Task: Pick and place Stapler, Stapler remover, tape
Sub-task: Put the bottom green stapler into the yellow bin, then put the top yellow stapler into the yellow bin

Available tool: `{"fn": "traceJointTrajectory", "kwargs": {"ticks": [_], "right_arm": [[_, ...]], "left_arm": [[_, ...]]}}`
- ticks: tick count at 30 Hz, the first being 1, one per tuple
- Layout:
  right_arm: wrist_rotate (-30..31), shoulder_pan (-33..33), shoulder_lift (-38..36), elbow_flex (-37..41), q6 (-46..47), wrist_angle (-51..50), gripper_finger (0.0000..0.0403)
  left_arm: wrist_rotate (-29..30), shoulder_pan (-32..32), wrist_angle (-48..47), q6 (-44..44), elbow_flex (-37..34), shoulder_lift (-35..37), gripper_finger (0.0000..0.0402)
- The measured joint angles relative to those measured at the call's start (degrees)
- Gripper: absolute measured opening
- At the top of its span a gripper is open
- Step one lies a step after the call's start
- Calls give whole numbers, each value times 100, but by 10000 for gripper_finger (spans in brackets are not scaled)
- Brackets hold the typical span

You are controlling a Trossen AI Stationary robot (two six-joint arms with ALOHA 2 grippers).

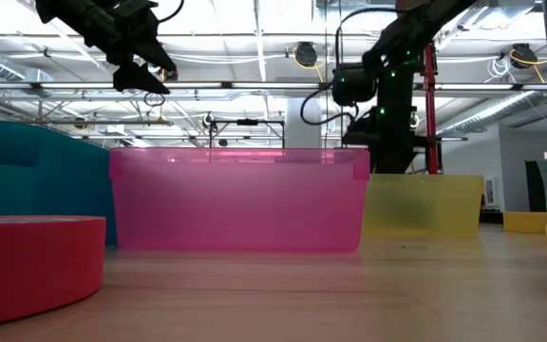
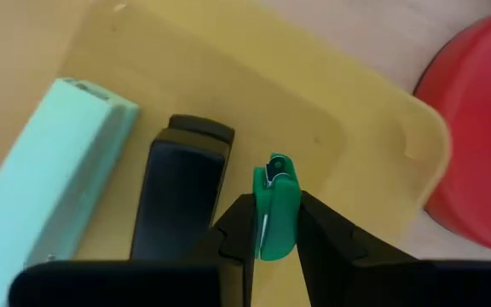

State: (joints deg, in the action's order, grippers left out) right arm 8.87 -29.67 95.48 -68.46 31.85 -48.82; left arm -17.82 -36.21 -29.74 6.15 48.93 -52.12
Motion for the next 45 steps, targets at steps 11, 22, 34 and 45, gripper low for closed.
{"fn": "traceJointTrajectory", "kwargs": {"ticks": [11,22,34,45], "right_arm": [[4,-44,112,1,-303,28,105],[25,-41,112,6,-428,55,152],[121,74,-426,10,-271,57,128],[1356,896,-2112,589,-551,594,10]], "left_arm": [[0,-2,0,5,0,0,324],[1,-1,0,5,0,0,324],[0,0,3,28,0,0,324],[4,-2,587,514,0,0,324]]}}
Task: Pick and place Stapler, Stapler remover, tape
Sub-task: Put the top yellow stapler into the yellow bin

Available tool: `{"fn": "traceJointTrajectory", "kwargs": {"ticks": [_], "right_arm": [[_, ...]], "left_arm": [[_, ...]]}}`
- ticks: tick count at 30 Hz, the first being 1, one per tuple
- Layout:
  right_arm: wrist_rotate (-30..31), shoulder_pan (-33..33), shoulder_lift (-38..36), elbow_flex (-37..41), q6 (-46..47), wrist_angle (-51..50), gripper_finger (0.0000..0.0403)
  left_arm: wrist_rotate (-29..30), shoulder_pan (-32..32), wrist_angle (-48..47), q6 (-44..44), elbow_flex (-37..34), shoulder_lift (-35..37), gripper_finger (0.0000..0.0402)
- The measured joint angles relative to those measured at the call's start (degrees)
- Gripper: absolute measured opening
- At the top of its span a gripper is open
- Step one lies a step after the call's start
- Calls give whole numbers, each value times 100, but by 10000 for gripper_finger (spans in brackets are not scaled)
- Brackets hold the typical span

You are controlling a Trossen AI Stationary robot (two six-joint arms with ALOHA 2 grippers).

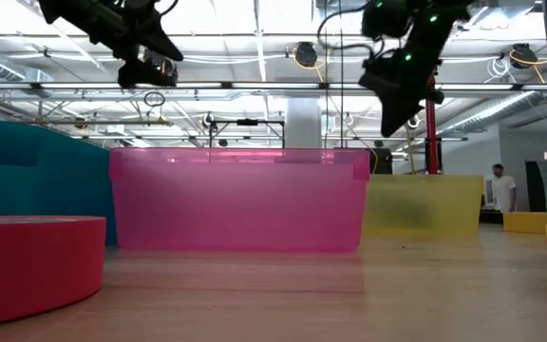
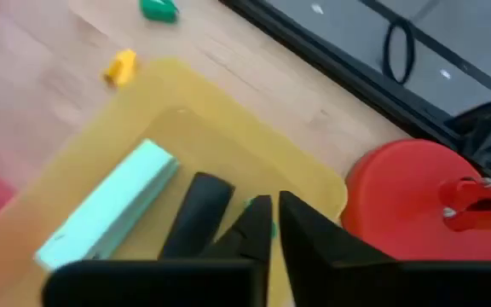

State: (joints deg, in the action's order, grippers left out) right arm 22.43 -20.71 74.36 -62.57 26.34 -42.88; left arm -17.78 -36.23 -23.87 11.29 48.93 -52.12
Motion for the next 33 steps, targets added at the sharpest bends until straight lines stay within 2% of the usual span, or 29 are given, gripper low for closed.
{"fn": "traceJointTrajectory", "kwargs": {"ticks": [4,8,13,17,24,30,33], "right_arm": [[-2,181,-776,670,155,636,11],[-1,271,-1563,1341,423,1323,5],[-1,284,-2422,2034,600,2096,3],[1,284,-2904,2333,680,2303,1],[1,282,-3319,2521,748,2307,1],[-1,282,-3354,2534,748,2311,1],[-12,282,-3354,2534,748,2311,1]], "left_arm": [[56,2,543,38,0,-1,324],[585,133,1180,376,0,-231,324],[972,482,1762,385,33,-907,324],[1249,642,1741,250,316,-1678,324],[1512,673,965,-439,1645,-3062,324],[2230,669,-275,-1313,3289,-4394,324],[2567,668,-495,-1633,3881,-4949,324]]}}
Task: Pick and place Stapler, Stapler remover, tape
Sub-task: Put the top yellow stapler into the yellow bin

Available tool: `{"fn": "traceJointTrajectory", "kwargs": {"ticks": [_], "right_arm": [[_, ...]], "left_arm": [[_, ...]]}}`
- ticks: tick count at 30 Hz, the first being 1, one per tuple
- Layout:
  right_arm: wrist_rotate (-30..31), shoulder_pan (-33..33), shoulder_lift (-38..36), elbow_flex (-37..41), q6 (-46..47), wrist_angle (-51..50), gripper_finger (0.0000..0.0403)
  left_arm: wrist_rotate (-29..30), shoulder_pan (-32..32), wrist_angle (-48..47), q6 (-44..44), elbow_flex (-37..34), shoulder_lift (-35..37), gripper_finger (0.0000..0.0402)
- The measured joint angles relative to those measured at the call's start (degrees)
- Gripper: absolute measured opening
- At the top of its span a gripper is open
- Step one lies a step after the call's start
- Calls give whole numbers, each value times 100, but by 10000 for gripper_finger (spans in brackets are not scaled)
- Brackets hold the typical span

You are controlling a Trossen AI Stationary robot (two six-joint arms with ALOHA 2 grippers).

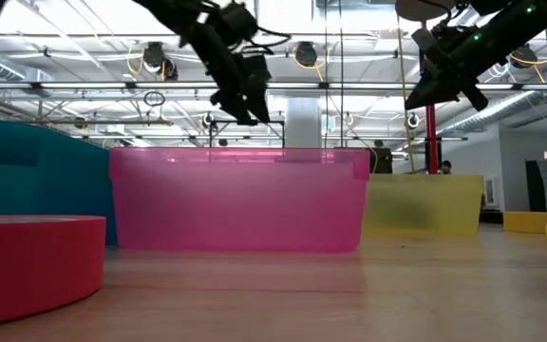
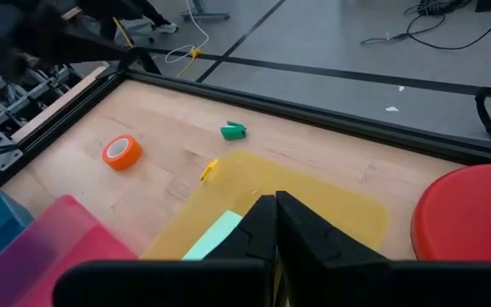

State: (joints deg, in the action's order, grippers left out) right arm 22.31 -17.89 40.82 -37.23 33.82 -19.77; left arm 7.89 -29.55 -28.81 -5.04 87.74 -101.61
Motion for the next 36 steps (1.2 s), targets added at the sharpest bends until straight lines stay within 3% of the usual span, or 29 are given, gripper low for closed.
{"fn": "traceJointTrajectory", "kwargs": {"ticks": [7,16,36], "right_arm": [[-2,0,0,0,0,-9,1],[0,-1,0,0,0,-17,1],[-2,-2,0,0,4,10,1]], "left_arm": [[130,-164,-103,-294,620,-909,324],[-870,-525,-603,440,850,-1602,324],[-1061,-472,-535,816,855,-1721,324]]}}
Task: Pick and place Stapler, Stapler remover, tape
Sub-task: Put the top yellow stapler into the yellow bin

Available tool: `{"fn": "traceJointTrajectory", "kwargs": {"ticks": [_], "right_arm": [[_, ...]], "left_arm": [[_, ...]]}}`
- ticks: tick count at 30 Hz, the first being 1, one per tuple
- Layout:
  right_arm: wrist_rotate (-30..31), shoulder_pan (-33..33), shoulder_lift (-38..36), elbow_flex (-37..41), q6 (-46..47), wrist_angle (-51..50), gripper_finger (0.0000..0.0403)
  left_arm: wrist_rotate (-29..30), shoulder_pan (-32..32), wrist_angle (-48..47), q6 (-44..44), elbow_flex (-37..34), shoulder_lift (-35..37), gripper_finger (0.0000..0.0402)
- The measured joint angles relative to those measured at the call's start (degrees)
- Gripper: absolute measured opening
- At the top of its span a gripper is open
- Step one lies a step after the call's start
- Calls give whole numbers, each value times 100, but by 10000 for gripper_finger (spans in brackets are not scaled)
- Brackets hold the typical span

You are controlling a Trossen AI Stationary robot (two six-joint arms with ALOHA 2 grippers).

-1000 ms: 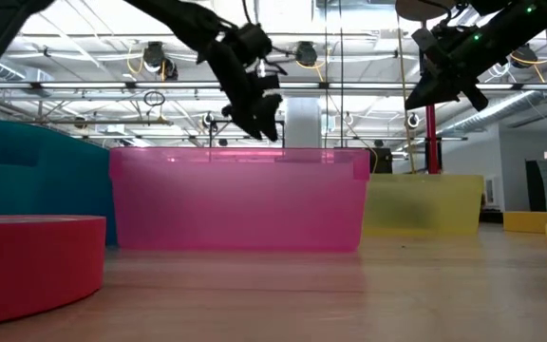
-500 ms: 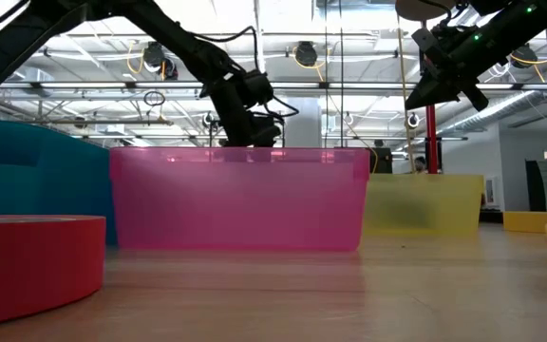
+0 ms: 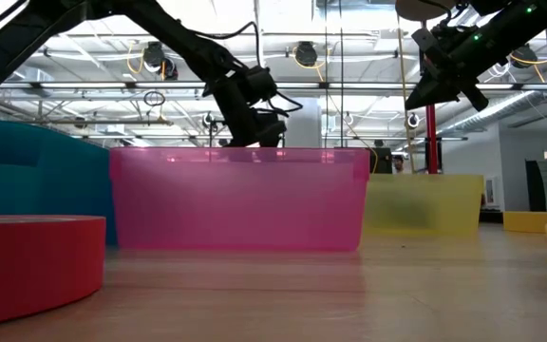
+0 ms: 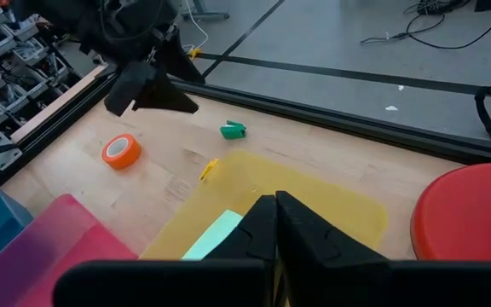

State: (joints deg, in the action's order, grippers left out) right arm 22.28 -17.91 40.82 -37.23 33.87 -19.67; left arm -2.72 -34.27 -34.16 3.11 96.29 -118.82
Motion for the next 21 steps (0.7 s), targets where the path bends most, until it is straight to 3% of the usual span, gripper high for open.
{"fn": "traceJointTrajectory", "kwargs": {"ticks": [9,13,16,18,21], "right_arm": [[-2,0,46,0,-336,579,1],[-12,0,122,-2,-347,619,0],[-381,0,255,-2,-400,1003,0],[-630,2,425,-2,-560,1498,0],[-759,0,765,-23,-740,2166,0]], "left_arm": [[-821,-84,-553,-837,4,532,324],[-835,-178,-765,-940,4,639,324],[-933,-295,-1018,-1053,4,660,324],[-1312,-457,-1240,-1009,-2,719,324],[-2342,-729,-1264,-1009,-2,879,324]]}}
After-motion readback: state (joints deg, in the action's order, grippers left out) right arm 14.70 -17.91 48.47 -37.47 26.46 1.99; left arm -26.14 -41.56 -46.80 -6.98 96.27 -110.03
